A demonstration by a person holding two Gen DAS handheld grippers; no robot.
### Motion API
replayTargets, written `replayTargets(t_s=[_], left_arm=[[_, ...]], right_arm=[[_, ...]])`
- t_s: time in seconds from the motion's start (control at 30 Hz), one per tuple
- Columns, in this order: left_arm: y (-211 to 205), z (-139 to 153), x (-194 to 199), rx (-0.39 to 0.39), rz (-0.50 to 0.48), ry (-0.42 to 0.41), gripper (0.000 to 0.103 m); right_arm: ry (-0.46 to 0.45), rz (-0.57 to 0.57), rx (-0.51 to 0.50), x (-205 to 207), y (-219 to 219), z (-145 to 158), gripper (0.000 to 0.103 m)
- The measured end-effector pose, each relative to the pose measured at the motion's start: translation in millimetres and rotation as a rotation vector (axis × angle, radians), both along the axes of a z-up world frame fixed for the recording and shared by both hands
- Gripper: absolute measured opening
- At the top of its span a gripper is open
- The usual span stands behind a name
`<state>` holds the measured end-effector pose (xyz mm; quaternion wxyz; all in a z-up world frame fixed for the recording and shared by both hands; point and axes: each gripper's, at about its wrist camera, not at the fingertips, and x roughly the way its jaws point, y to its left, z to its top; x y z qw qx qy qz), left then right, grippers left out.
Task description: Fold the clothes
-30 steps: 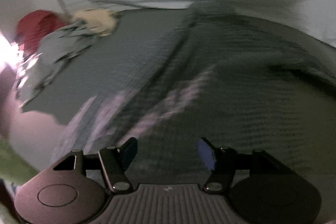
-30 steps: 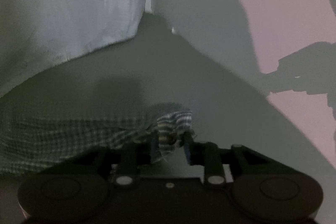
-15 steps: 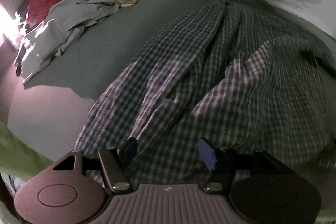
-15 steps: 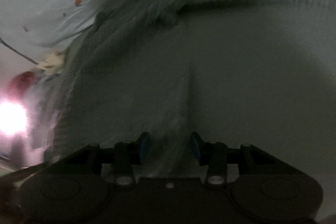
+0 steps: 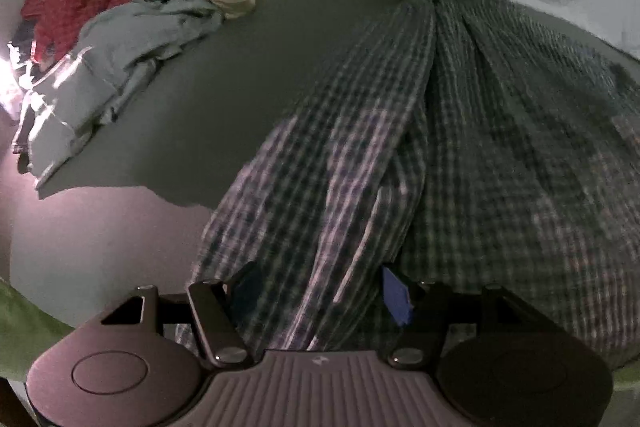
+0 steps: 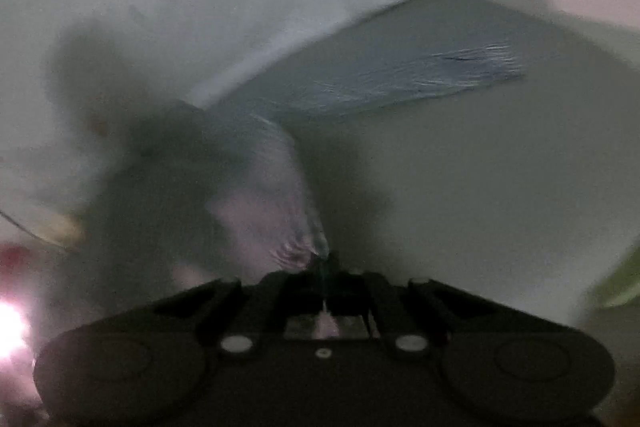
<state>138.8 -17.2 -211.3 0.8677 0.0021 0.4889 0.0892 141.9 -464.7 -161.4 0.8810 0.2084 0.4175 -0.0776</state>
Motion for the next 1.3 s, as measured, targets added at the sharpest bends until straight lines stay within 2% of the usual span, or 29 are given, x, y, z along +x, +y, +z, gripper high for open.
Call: replayTargets(t_s=[0.07, 0.17, 0.23, 0.27, 0.43, 0.5, 0.7, 0.77, 0.83, 0.87, 0.93, 1.0, 1.03, 1.1, 1.17, 1.3], left_arm=[[-1.0, -5.9, -1.3, 0.034, -0.034, 0.01, 0.066], [-1.1, -10.2, -5.6, 0.104, -0.07, 0.015, 0.067], [4.1, -10.4, -7.6, 0.107, -0.071, 0.015, 0.068], [7.4, -9.6, -8.2, 0.099, -0.067, 0.011, 0.069], [26.5, 4.8, -2.7, -0.009, 0.003, -0.055, 0.069], [32.0, 14.1, 3.0, -0.028, 0.032, -0.072, 0.069], [35.9, 29.1, 22.9, 0.016, -0.039, -0.073, 0.069], [39.6, 22.2, 28.8, 0.061, -0.067, -0.03, 0.061], [45.5, 12.2, 33.0, 0.088, -0.105, 0.027, 0.058], [50.2, 5.6, 33.6, 0.079, -0.133, 0.062, 0.058], [61.3, -6.3, 33.1, 0.014, -0.155, 0.092, 0.058], [70.8, -13.7, 32.9, -0.048, -0.155, 0.067, 0.03], [75.9, -13.4, 34.4, -0.066, -0.147, 0.046, 0.007], [87.9, -8.2, 38.7, -0.089, -0.138, 0.004, 0.006], [108.5, 7.2, 42.1, -0.079, -0.123, -0.075, 0.005], [183.8, 51.4, 57.7, -0.115, 0.011, -0.258, 0.005]], right_arm=[[0.072, -0.027, -0.091, -3.1, -0.2, -10.0, 0.004], [0.164, -0.06, -0.212, -6.9, 2.5, -23.5, 0.016], [0.147, -0.045, -0.217, -4.9, 19.2, -24.9, 0.031], [0.142, -0.032, -0.217, -2.0, 26.4, -26.2, 0.034], [0.146, 0.082, -0.192, 29.4, 51.9, -37.4, 0.037], [0.148, 0.127, -0.182, 41.9, 62.1, -41.8, 0.037], [0.148, 0.257, -0.149, 82.4, 90.0, -54.1, 0.038], [0.16, 0.283, -0.163, 89.3, 105.2, -57.7, 0.038], [0.171, 0.31, -0.176, 96.1, 120.4, -61.4, 0.038], [0.177, 0.323, -0.182, 99.5, 128.0, -63.2, 0.038], [0.188, 0.349, -0.195, 106.3, 143.2, -66.9, 0.039], [0.199, 0.376, -0.209, 113.1, 158.4, -70.5, 0.039], [0.204, 0.377, -0.214, 114.9, 165.4, -71.2, 0.039], [0.213, 0.336, -0.218, 112.5, 177.5, -68.2, 0.039], [0.221, 0.294, -0.223, 110.1, 189.5, -65.2, 0.039], [0.209, 0.261, -0.263, 106.3, 217.4, -57.0, 0.039]])
